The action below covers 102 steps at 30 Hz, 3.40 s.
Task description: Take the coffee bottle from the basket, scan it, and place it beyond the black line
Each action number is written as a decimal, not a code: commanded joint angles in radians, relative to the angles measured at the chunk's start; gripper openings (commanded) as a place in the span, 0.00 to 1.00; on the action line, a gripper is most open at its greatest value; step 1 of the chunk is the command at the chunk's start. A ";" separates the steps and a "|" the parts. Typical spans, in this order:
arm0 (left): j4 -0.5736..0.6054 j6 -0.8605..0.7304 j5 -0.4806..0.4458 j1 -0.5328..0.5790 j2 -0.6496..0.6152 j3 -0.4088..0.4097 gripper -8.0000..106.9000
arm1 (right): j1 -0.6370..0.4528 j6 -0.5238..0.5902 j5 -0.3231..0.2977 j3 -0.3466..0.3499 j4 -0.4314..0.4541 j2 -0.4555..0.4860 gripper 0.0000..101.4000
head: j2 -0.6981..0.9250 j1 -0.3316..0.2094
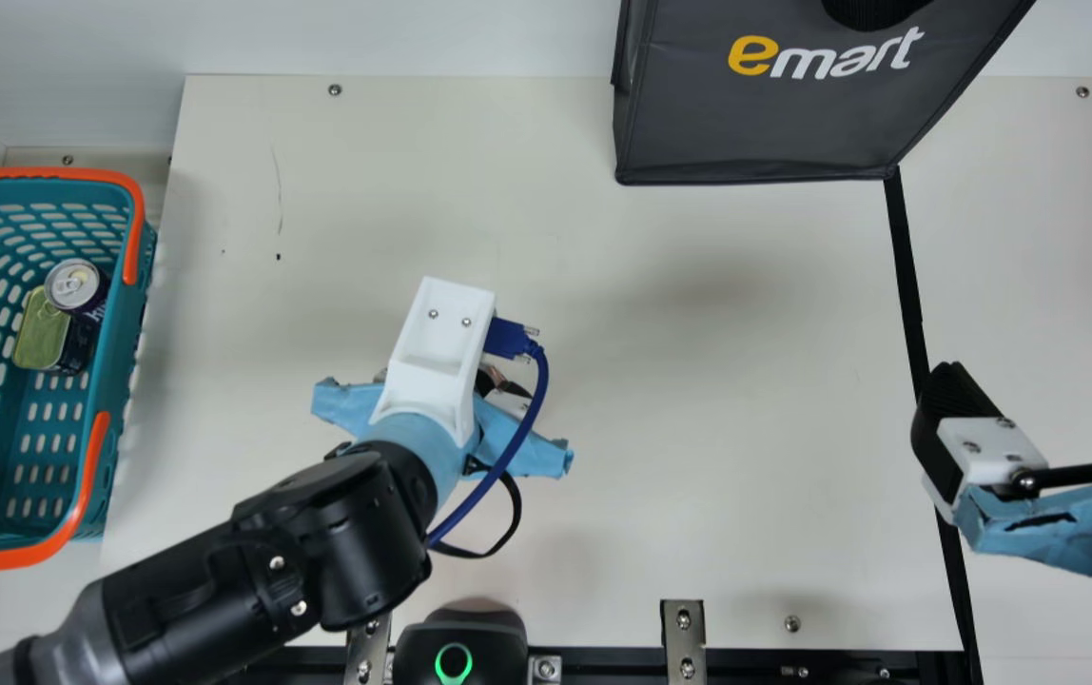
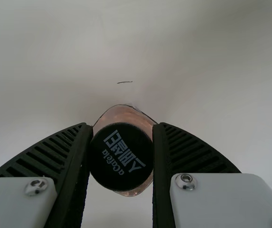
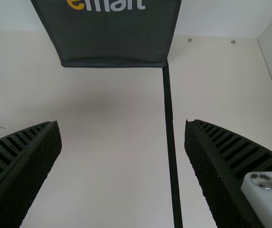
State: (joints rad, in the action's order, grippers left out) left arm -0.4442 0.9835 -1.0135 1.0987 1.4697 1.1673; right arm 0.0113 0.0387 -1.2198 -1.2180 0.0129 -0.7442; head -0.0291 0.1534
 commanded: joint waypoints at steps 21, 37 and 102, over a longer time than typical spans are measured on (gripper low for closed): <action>0.125 -0.482 0.137 -0.111 -0.162 -0.120 0.16 | 0.000 0.000 0.000 0.000 0.000 0.000 0.90 | 0.002 -0.015; 0.477 -0.912 0.174 -0.261 -0.202 -0.107 0.16 | 0.000 0.000 0.000 0.000 0.000 0.000 0.90 | 0.002 -0.015; 0.545 -1.102 0.191 -0.238 0.209 0.320 0.16 | 0.000 0.000 -0.001 0.000 0.000 0.000 0.90 | 0.002 -0.015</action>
State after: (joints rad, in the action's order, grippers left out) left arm 0.1023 -0.1180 -0.8212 0.8592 1.6745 1.4847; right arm 0.0113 0.0387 -1.2205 -1.2180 0.0129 -0.7442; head -0.0291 0.1549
